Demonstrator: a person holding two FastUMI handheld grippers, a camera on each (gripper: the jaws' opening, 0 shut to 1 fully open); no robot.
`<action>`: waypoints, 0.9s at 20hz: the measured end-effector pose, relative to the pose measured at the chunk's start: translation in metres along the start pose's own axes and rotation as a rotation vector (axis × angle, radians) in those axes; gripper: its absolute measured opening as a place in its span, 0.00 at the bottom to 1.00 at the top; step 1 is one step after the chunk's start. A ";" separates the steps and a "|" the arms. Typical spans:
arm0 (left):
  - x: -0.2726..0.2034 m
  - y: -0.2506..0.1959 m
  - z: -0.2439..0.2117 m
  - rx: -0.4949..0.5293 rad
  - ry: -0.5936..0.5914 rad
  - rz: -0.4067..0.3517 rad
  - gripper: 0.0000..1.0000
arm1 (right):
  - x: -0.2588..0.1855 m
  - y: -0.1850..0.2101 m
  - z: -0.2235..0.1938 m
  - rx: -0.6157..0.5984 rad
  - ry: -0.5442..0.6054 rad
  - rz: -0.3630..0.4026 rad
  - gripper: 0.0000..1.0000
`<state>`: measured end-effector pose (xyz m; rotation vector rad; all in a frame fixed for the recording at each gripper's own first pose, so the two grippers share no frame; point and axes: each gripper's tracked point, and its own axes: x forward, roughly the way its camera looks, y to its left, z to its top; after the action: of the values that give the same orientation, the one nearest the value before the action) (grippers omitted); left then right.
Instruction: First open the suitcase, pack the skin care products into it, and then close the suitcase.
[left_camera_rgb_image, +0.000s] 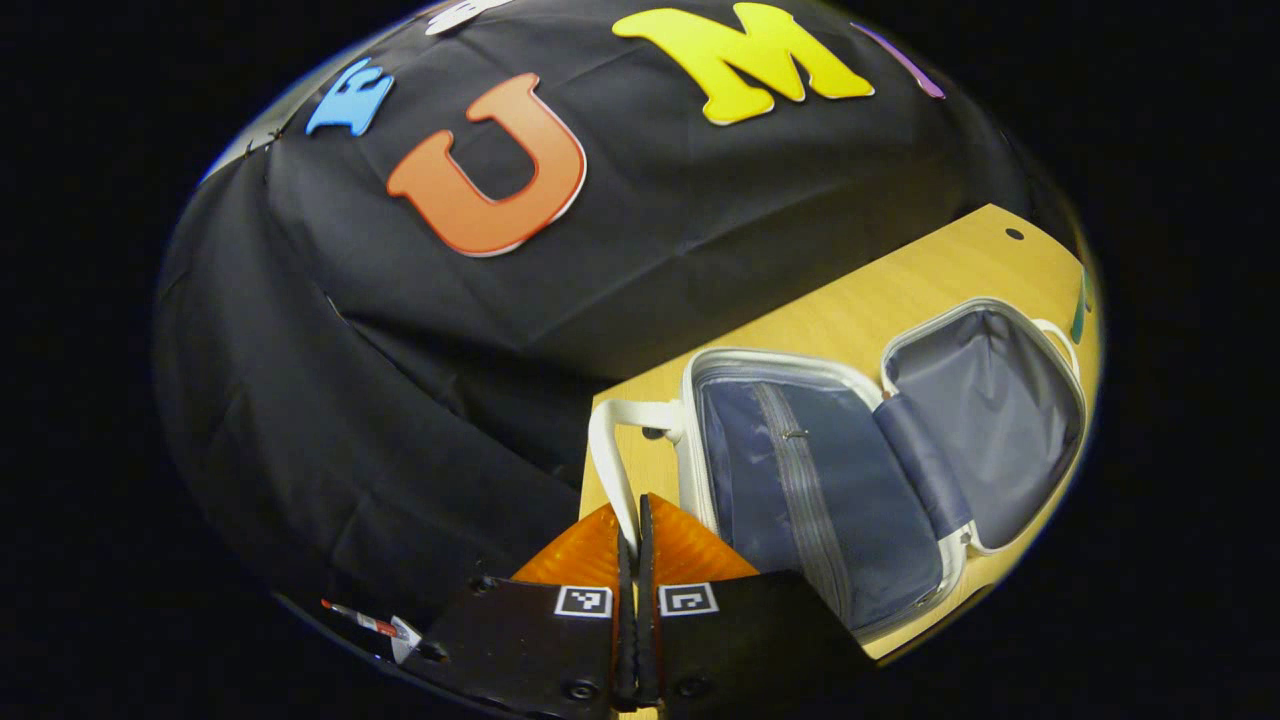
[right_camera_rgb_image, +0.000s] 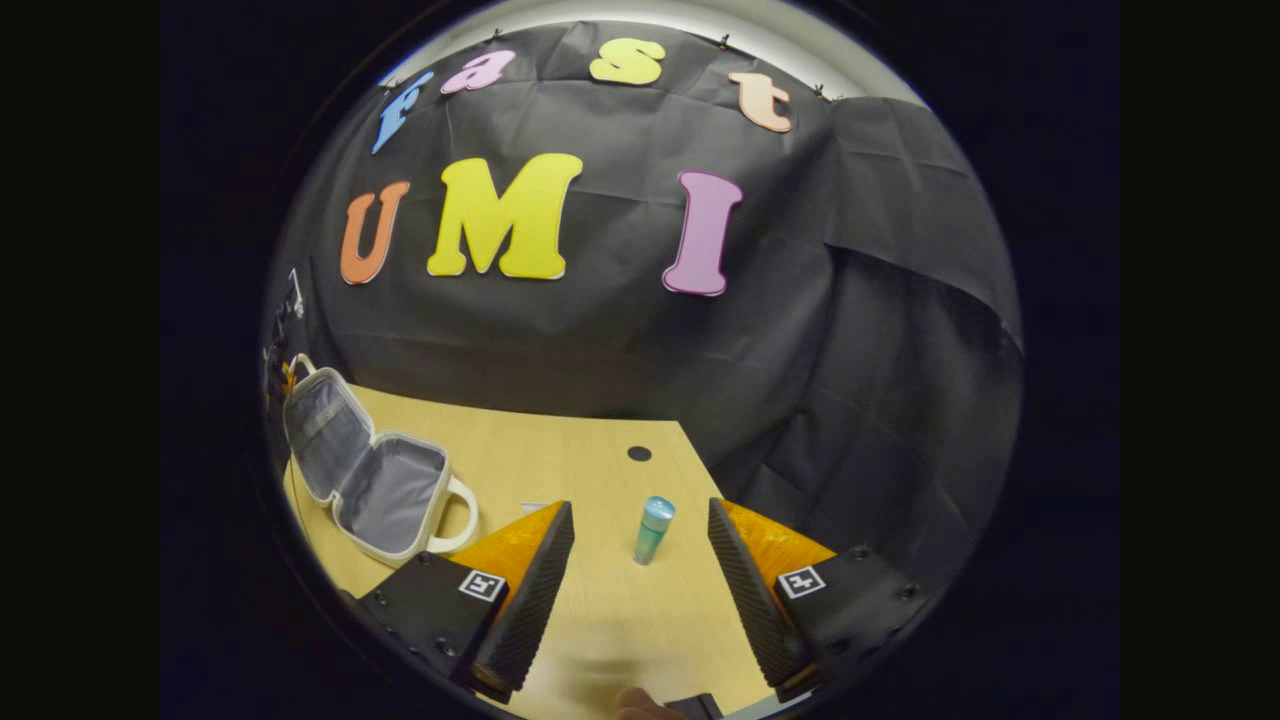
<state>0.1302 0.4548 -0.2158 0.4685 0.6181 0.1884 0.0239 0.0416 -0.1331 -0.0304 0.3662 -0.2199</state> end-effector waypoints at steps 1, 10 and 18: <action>0.012 0.001 -0.014 -0.010 0.030 -0.013 0.03 | 0.001 -0.002 -0.003 0.000 0.014 -0.008 0.80; 0.063 -0.030 -0.115 -0.175 0.258 -0.203 0.04 | 0.000 -0.023 -0.034 -0.064 0.111 -0.049 0.80; 0.049 -0.013 -0.096 -0.186 0.170 -0.121 0.68 | 0.006 -0.029 -0.057 -0.087 0.160 -0.046 0.80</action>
<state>0.1126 0.4939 -0.3160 0.2359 0.7853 0.1701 0.0029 0.0123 -0.1864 -0.1071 0.5349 -0.2530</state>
